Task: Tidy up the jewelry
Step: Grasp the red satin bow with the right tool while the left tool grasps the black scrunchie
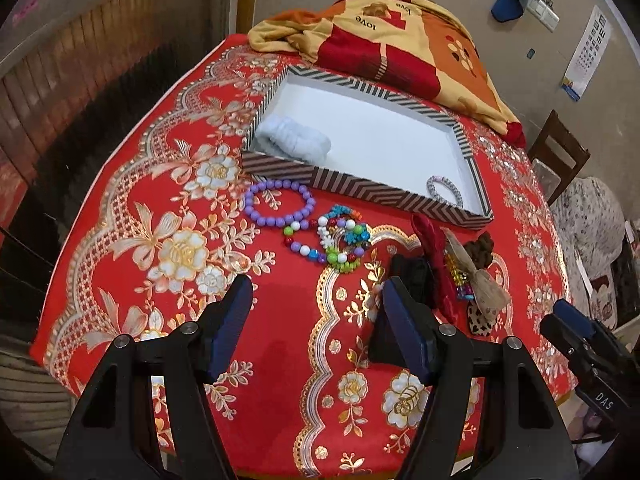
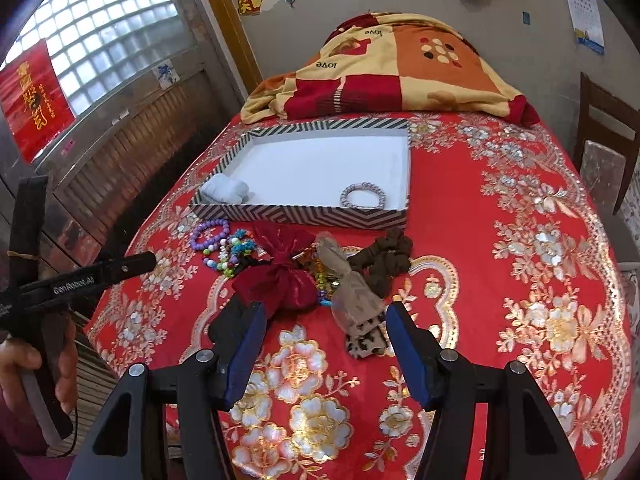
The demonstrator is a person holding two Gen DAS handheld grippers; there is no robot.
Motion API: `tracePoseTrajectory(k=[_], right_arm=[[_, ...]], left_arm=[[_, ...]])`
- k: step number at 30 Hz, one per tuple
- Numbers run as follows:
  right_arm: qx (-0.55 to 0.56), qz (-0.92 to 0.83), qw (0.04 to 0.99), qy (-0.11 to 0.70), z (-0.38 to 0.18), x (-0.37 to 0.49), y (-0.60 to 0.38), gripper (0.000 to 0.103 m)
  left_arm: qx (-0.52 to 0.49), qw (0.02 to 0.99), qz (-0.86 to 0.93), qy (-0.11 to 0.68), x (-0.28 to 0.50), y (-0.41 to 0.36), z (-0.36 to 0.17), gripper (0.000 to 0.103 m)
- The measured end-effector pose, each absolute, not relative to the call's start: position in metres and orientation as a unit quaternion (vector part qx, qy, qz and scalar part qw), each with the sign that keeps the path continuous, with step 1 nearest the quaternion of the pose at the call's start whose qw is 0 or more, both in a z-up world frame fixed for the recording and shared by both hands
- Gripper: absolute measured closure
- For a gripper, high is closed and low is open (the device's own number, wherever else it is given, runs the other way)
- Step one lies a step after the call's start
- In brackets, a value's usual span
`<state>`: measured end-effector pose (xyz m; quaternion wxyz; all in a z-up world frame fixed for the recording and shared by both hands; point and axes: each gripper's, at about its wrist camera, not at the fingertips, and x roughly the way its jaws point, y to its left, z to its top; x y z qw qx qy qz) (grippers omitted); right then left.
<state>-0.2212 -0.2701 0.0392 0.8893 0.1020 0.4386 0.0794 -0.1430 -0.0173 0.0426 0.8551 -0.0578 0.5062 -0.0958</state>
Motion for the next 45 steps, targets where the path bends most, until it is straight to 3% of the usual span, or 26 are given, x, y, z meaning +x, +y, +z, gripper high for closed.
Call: tracePoseTrajectory(k=[12, 18, 23, 25, 28, 45], right_arm=[[0.117, 0.155, 0.862, 0.468, 0.018, -0.156, -0.236, 0.043], [0.127, 0.169, 0.839, 0.502, -0.01, -0.119, -0.226, 0.049], [0.148, 0.179, 0.817, 0.528, -0.034, -0.101, -0.224, 0.061], [0.148, 0.182, 0.813, 0.534, -0.041, -0.1, -0.222, 0.074], [0.14, 0.174, 0.819, 0.528, -0.043, -0.106, -0.225, 0.085], [0.176, 0.15, 0.849, 0.474, 0.002, -0.152, -0.276, 0.087]], left_arm=[[-0.043, 0.842, -0.112, 0.526, -0.15, -0.021, 0.028, 0.035], [-0.05, 0.839, -0.103, 0.533, -0.15, -0.012, 0.023, 0.035], [-0.057, 0.835, -0.099, 0.539, -0.147, -0.006, 0.02, 0.035], [-0.054, 0.831, -0.103, 0.544, -0.146, -0.009, 0.018, 0.035], [-0.049, 0.828, -0.112, 0.547, -0.144, -0.016, 0.016, 0.035], [-0.023, 0.791, -0.185, 0.582, -0.131, -0.086, -0.011, 0.035]])
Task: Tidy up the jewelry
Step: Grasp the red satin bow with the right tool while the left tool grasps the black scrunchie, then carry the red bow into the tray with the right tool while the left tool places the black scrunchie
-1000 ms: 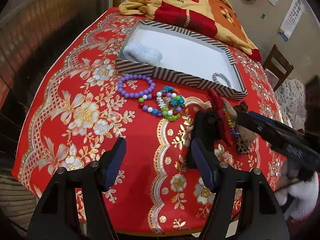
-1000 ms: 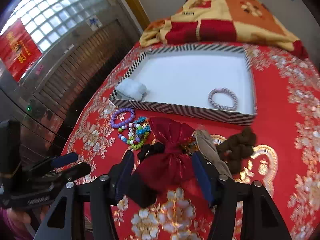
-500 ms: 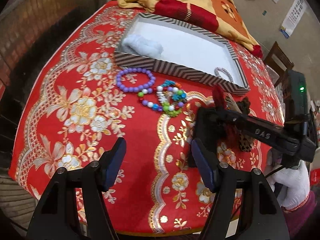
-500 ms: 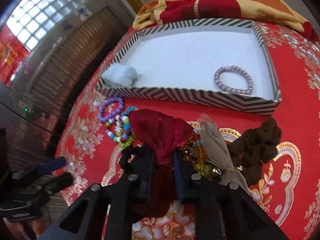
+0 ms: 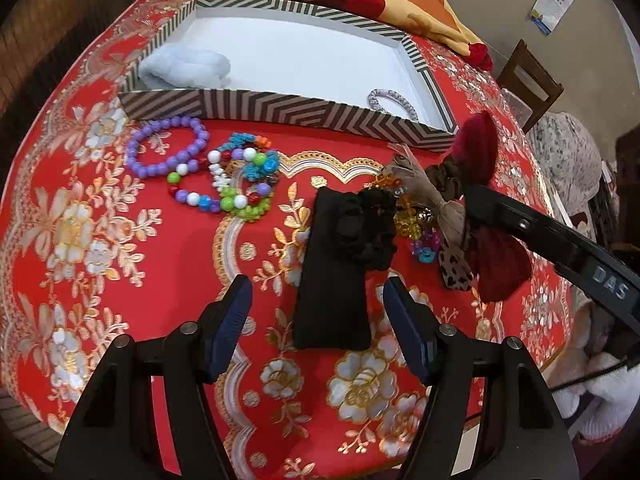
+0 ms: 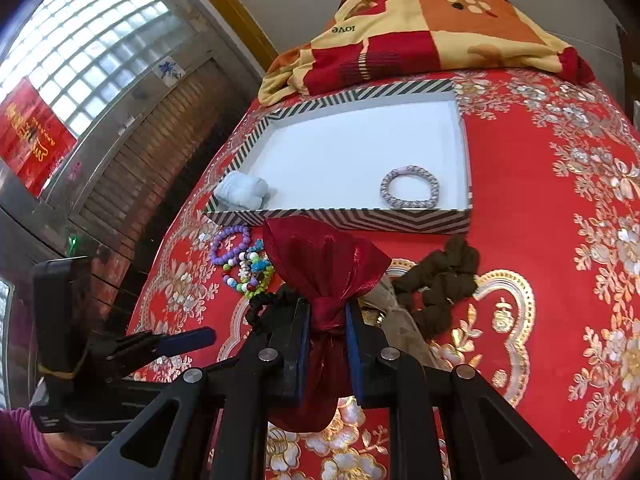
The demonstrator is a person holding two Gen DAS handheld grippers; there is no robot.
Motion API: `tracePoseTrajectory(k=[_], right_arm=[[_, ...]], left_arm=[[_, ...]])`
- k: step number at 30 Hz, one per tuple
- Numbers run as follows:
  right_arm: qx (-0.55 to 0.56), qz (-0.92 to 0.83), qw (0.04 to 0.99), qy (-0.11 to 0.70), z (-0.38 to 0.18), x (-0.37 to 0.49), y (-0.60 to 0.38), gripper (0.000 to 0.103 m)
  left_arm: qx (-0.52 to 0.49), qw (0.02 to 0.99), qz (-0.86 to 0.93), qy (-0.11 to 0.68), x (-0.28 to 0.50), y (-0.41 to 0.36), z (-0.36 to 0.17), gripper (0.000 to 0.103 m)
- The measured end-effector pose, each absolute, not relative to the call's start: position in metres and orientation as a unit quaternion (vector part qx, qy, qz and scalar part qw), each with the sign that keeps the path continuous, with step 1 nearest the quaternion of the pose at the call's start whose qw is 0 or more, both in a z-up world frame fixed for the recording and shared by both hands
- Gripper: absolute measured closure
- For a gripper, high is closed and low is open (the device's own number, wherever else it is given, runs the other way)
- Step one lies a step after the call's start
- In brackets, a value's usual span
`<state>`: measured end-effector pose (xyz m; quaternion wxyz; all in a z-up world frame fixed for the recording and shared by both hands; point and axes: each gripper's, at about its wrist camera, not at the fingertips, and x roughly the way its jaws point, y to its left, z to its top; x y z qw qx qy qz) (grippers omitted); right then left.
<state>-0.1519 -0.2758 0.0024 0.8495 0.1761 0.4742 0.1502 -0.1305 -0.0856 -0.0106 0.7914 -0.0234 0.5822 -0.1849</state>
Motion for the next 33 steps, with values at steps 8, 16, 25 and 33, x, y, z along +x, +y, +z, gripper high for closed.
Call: tracePoseTrajectory(k=[8, 16, 25, 33], right_arm=[[0.181, 0.147, 0.852, 0.468, 0.009, -0.157, -0.282, 0.087], [0.177, 0.164, 0.855, 0.459, 0.016, -0.159, -0.275, 0.087], [0.171, 0.181, 0.855, 0.454, 0.021, -0.157, -0.264, 0.087], [0.164, 0.189, 0.857, 0.45, 0.027, -0.153, -0.258, 0.087]], left_arm=[[-0.008, 0.792, -0.188, 0.581, -0.126, -0.099, -0.029, 0.063], [-0.004, 0.807, -0.175, 0.563, -0.127, -0.077, -0.012, 0.094], [-0.04, 0.831, -0.158, 0.532, -0.13, -0.039, 0.026, 0.094], [-0.044, 0.847, -0.151, 0.508, -0.132, -0.029, 0.047, 0.094]])
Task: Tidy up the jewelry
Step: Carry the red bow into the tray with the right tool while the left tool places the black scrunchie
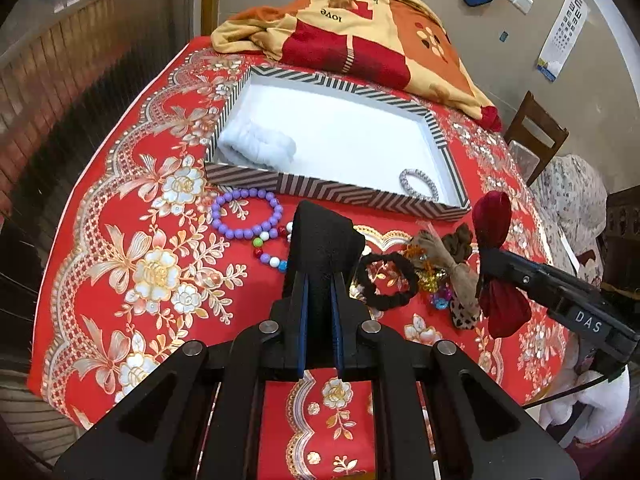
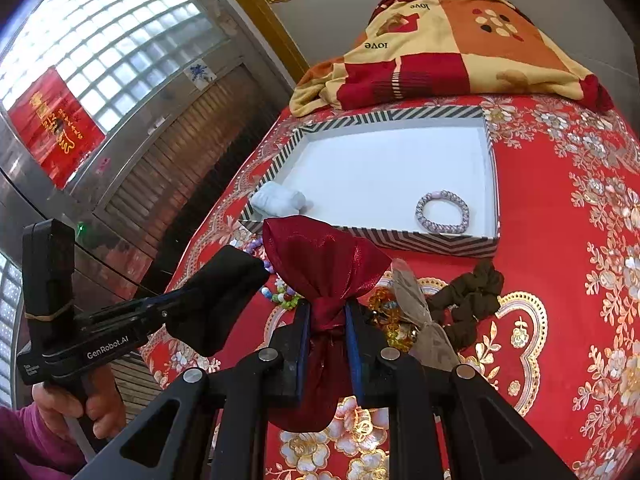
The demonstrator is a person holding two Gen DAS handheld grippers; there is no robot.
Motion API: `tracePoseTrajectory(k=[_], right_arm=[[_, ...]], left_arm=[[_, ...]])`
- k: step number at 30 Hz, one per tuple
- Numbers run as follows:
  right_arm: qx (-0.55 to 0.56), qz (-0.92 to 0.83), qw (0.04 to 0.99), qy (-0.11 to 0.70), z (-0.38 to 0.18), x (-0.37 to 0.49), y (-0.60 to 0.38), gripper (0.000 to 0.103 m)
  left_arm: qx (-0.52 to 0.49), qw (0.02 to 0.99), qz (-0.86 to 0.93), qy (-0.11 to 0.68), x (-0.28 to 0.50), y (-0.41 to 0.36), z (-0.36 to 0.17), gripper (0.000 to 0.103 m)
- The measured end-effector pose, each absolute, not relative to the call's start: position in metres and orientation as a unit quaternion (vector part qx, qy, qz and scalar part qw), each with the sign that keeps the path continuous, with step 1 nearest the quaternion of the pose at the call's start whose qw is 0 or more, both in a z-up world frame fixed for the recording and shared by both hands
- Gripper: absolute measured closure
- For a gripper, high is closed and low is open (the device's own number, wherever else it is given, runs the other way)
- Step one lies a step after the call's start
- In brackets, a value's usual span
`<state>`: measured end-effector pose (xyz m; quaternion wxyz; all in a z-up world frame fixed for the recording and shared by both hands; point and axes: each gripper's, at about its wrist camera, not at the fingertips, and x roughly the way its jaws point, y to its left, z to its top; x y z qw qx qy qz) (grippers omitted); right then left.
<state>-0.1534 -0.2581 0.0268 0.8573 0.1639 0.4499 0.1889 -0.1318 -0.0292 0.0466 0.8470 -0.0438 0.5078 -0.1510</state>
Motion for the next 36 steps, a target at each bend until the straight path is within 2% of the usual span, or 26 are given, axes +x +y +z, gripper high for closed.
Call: tracePoseTrajectory(k=[16, 36], right_arm=[[0.149, 0.178, 0.868, 0.439, 0.049, -0.121, -0.263, 0.087], [0.136, 0.135, 0.865, 0.464, 0.042, -0.031, -0.265, 0.087]], left_arm=[[-0.031, 0.862, -0.146, 0.484, -0.093, -0.042, 0.063, 0.094], [-0.026, 0.857, -0.138, 0.496, 0.025, -0.038, 0.055, 0.094]])
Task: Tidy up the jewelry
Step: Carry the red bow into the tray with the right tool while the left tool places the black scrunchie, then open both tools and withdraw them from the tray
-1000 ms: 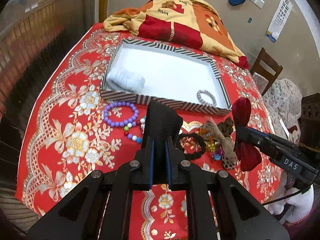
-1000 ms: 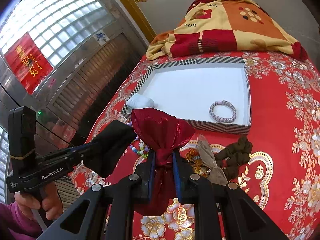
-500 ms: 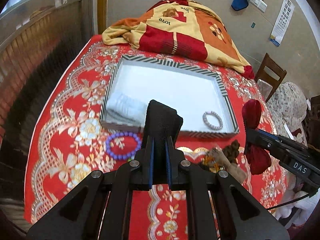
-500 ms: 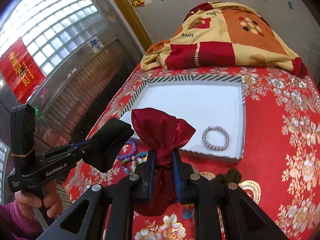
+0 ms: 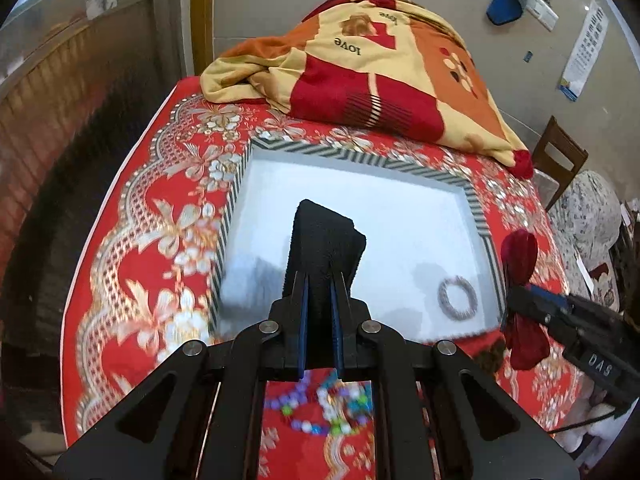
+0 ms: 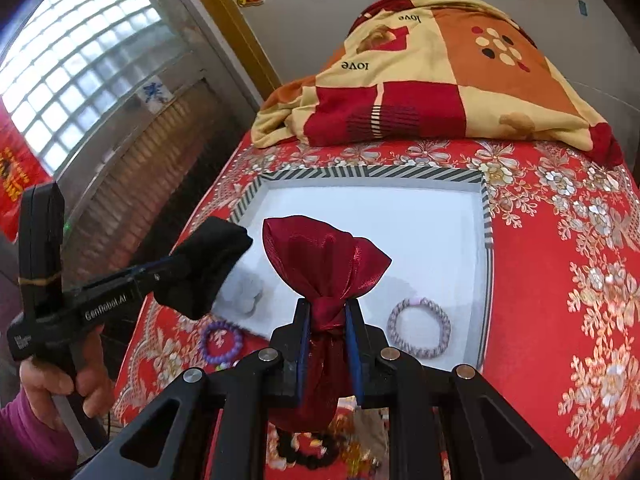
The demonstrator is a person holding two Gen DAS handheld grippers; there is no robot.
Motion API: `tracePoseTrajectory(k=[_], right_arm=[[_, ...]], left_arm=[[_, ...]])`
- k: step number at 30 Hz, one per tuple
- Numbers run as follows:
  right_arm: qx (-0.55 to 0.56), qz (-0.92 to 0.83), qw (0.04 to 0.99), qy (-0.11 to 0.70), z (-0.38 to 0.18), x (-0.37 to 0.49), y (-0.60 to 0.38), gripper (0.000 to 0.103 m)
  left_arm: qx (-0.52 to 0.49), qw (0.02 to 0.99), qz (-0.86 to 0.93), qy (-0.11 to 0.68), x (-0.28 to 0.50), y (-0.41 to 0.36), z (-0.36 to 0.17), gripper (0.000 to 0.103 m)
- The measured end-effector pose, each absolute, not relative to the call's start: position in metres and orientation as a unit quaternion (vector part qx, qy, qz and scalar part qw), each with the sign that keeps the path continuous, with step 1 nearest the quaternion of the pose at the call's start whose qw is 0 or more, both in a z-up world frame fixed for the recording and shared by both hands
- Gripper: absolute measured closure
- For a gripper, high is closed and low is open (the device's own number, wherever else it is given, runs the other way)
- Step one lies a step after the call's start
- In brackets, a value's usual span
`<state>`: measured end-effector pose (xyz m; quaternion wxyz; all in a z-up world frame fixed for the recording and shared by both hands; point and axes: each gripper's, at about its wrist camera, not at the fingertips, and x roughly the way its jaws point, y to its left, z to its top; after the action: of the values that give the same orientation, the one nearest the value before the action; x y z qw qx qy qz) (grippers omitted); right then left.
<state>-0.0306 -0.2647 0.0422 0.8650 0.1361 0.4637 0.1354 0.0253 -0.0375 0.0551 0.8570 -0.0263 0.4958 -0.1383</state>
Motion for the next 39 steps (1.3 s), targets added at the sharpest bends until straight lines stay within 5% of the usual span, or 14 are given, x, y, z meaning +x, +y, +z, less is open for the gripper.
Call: tracePoseTrajectory(k=[24, 26, 28, 29, 31, 33, 39], right_arm=[[0.122, 0.079, 0.819, 0.555, -0.045, 0.064, -0.257, 0.087], [0.127, 0.078, 0.817, 0.558, -0.05, 0.066, -0.257, 0.08], [0.141, 0.083, 0.816, 0.554, -0.05, 0.064, -0.26, 0.058], [0.145, 0.086, 0.817, 0.552, -0.049, 0.063, -0.261, 0.058], [0.147, 0.088, 0.819, 0.548, -0.044, 0.059, -0.262, 0.058], [0.143, 0.088, 0.823, 0.543, -0.037, 0.054, -0.263, 0.058], [0.148, 0.089, 0.835, 0.522, -0.008, 0.026, -0.266, 0.058]], left_arm=[[-0.041, 0.822, -0.112, 0.556, 0.117, -0.039, -0.014, 0.094], [-0.046, 0.823, -0.11, 0.555, 0.117, -0.037, -0.014, 0.094], [-0.048, 0.823, -0.111, 0.555, 0.115, -0.037, -0.013, 0.089], [-0.043, 0.824, -0.11, 0.554, 0.114, -0.038, -0.012, 0.086], [-0.038, 0.826, -0.11, 0.551, 0.11, -0.039, -0.009, 0.063], [-0.044, 0.828, -0.112, 0.548, 0.105, -0.038, -0.005, 0.055], [-0.049, 0.833, -0.103, 0.541, 0.083, -0.032, 0.011, 0.053]])
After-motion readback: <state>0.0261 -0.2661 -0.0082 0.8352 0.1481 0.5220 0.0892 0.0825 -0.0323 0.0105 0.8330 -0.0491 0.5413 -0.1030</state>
